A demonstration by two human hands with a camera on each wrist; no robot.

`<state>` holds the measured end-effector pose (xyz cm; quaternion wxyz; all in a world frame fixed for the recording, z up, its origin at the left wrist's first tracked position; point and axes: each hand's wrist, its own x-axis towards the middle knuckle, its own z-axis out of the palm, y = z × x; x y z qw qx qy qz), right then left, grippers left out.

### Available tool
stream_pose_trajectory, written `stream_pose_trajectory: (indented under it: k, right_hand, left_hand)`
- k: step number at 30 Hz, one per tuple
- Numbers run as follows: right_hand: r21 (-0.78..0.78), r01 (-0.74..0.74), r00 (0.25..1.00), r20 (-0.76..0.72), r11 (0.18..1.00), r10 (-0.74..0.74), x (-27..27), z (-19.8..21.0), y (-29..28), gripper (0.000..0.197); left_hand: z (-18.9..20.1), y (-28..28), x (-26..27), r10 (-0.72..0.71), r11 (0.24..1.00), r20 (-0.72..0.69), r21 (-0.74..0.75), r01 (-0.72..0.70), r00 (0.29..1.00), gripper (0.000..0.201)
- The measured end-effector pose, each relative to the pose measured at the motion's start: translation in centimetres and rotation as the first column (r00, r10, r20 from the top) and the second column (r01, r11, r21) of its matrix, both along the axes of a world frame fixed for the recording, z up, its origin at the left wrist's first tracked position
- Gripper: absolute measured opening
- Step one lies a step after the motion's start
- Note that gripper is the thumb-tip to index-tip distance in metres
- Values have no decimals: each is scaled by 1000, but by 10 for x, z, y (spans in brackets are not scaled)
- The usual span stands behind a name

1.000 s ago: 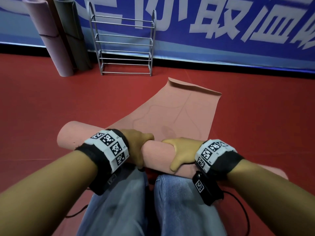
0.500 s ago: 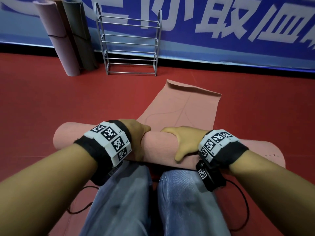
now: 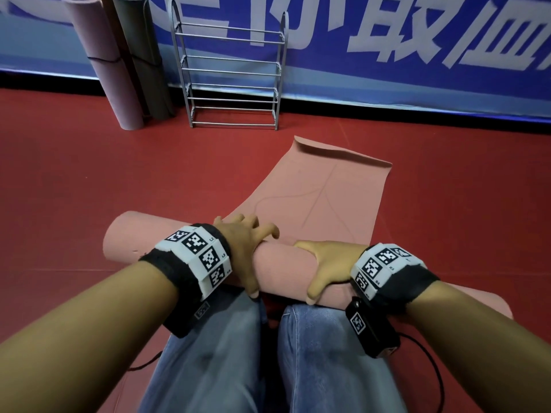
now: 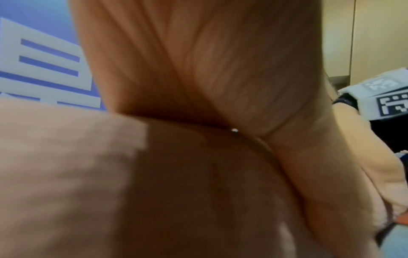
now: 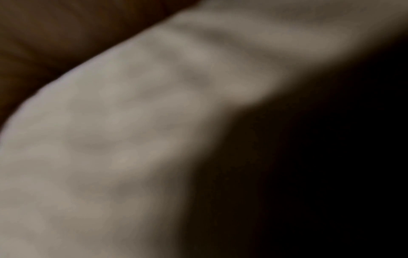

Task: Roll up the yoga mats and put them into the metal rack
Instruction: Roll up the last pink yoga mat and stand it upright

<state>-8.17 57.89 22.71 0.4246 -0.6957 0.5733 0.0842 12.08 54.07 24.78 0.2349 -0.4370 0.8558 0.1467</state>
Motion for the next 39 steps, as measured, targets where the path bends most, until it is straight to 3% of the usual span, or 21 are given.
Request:
stream_pose_trajectory:
  k: [3,7,12,15,18,21,24,30,34,39]
  right_hand:
    - [12,19,1000,-5,1000,-19,-3,-1,-2,88]
    - [-95,-12,1000,-9,995,11,0,0,-5,85]
    - [-210,-176,973,-188,962,137,7,18,-9,82]
    - [-175,-233,942,-284,957,178,17,15,-2,104]
    - [-179,-192,937,-325,965,127,24,1,5,123]
    - [-251,-168,943,-323,953,81,23,-10,2,119]
    - [-270,-150,951,-302,951,64,21,-13,-6,106]
    - [-291,-67,985,-171,954,17,17,-18,-7,94]
    - [-396,-187,946,-318,899,57,16,-16,-5,93]
    - [-337,-189,911,-412,922,36,25,-21,-5,114]
  left_hand:
    - [0,2,6,8,997,-57,-81,-13,998,96]
    - [7,-4,6,44,999,-63,22,-42,997,85]
    - [7,-14,12,185,976,-151,145,-163,971,69]
    - [2,-17,14,239,960,-186,192,-203,953,74]
    - [-4,-13,13,240,957,-184,211,-201,953,81]
    - [-11,-2,7,112,992,-62,61,-109,992,85]
    - [-10,3,1,83,996,-25,-21,-84,996,94]
    - [-18,-1,-2,94,996,-4,-8,-94,996,97]
    - [-22,-11,-3,123,991,-27,64,-121,992,94]
    - [-28,-25,0,176,973,-67,163,-164,982,93]
